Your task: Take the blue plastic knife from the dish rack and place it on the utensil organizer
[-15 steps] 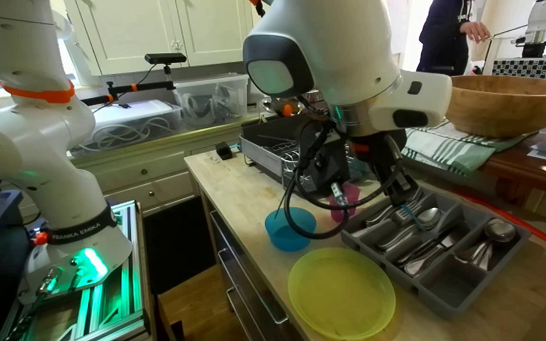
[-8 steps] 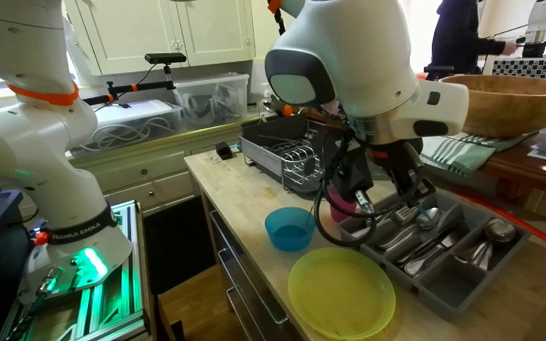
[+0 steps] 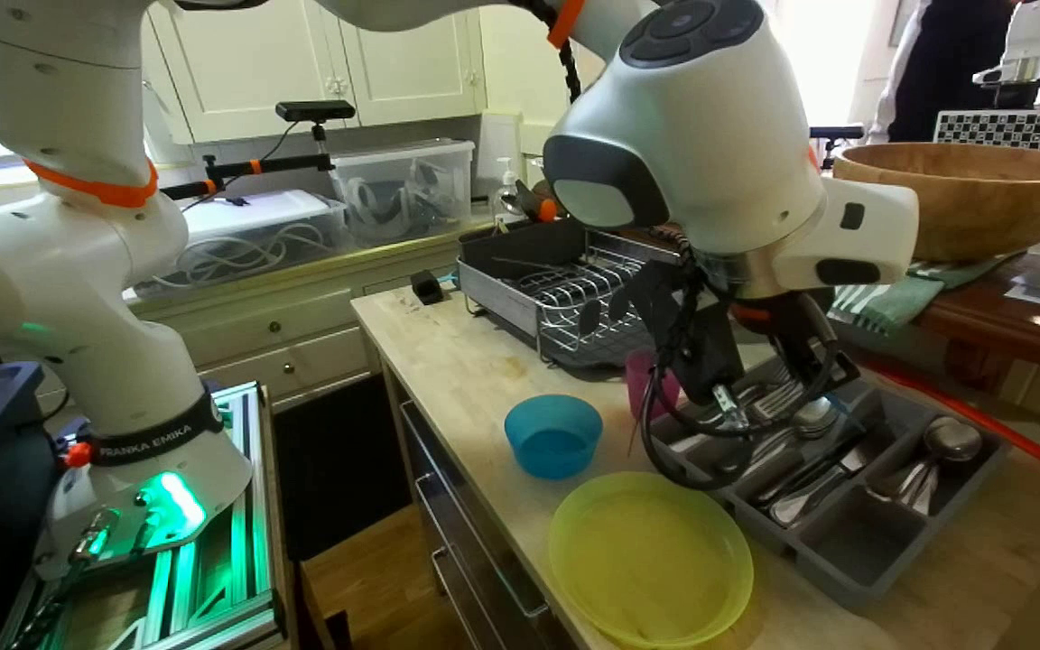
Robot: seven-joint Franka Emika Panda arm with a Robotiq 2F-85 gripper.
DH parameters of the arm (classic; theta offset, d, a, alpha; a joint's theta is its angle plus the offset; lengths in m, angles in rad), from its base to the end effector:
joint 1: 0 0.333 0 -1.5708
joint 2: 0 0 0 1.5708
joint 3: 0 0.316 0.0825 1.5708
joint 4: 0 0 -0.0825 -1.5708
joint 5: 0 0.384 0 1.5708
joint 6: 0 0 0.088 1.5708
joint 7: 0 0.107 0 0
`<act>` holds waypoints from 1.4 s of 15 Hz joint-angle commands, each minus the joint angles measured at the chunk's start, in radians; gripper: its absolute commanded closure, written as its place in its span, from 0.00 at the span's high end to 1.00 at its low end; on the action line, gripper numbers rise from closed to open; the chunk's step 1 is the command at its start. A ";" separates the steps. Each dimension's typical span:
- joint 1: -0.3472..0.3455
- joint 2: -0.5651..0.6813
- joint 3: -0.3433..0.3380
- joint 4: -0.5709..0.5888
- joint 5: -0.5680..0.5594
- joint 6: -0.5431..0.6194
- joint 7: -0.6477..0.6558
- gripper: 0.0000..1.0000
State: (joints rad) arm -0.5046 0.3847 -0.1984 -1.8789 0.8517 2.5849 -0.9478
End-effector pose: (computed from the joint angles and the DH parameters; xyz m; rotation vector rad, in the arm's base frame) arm 0.4984 -0.4275 0.3401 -2.8676 0.5641 -0.8668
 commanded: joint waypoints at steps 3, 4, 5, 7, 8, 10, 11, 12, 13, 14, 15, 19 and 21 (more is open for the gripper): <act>-0.028 0.068 0.053 0.059 0.101 0.049 -0.045 0.07; -0.028 0.074 0.057 0.063 0.111 0.053 -0.046 0.07; -0.027 0.082 0.060 0.068 0.123 0.058 -0.051 0.07; -0.027 0.097 0.064 0.079 0.139 0.069 -0.051 0.07; -0.027 0.104 0.067 0.083 0.149 0.075 -0.054 0.07; -0.024 0.118 0.066 0.089 0.150 0.086 -0.051 0.07; -0.023 0.123 0.066 0.093 0.146 0.089 -0.047 0.07; -0.023 0.128 0.067 0.095 0.143 0.091 -0.045 0.07; -0.022 0.133 0.067 0.099 0.140 0.091 -0.043 0.07; -0.022 0.137 0.066 0.102 0.136 0.091 -0.041 0.07; -0.022 0.139 0.067 0.103 0.135 0.089 -0.038 0.07; -0.020 0.144 0.068 0.106 0.129 0.087 -0.033 0.07; -0.018 0.144 0.067 0.104 0.124 0.086 -0.031 0.07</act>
State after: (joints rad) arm -0.5180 0.5080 -0.1412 -1.7906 0.9671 2.6509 -0.9709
